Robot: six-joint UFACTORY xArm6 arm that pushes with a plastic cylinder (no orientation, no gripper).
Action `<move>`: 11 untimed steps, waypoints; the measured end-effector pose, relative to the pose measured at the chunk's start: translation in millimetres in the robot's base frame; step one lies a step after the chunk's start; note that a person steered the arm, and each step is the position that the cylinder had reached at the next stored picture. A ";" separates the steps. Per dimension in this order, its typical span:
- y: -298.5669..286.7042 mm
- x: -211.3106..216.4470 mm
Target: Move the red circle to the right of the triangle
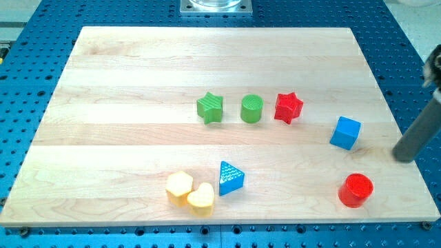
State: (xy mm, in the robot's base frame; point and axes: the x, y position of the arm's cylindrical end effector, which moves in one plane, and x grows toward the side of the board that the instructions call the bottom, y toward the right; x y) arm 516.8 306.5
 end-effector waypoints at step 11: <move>-175.0 95.8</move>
